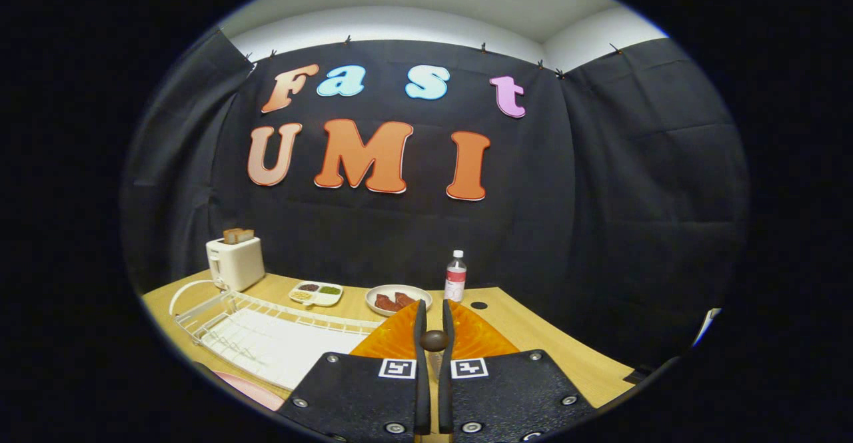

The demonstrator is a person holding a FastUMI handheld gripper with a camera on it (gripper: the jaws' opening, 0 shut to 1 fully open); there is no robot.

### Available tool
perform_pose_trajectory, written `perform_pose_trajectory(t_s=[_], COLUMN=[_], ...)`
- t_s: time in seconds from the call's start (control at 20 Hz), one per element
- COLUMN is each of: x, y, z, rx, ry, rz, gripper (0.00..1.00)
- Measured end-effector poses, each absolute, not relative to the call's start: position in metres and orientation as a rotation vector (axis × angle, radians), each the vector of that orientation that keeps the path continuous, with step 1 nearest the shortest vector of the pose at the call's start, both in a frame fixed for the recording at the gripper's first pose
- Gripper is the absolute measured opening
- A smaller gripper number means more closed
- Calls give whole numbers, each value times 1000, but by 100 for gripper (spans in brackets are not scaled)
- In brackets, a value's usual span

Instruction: Take the plate from the dish rack, then take the spoon from the basket and place it into the plate.

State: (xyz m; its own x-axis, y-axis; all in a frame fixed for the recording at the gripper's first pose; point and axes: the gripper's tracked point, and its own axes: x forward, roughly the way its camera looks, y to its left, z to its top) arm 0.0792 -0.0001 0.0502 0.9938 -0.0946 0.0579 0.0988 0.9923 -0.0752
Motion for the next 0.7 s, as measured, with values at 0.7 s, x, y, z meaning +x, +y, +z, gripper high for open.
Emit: perform_pose_trajectory(t_s=[0.7], x=[-27], y=[155], z=[-8], rx=[-28], ry=[-31], rz=[197], gripper=[5])
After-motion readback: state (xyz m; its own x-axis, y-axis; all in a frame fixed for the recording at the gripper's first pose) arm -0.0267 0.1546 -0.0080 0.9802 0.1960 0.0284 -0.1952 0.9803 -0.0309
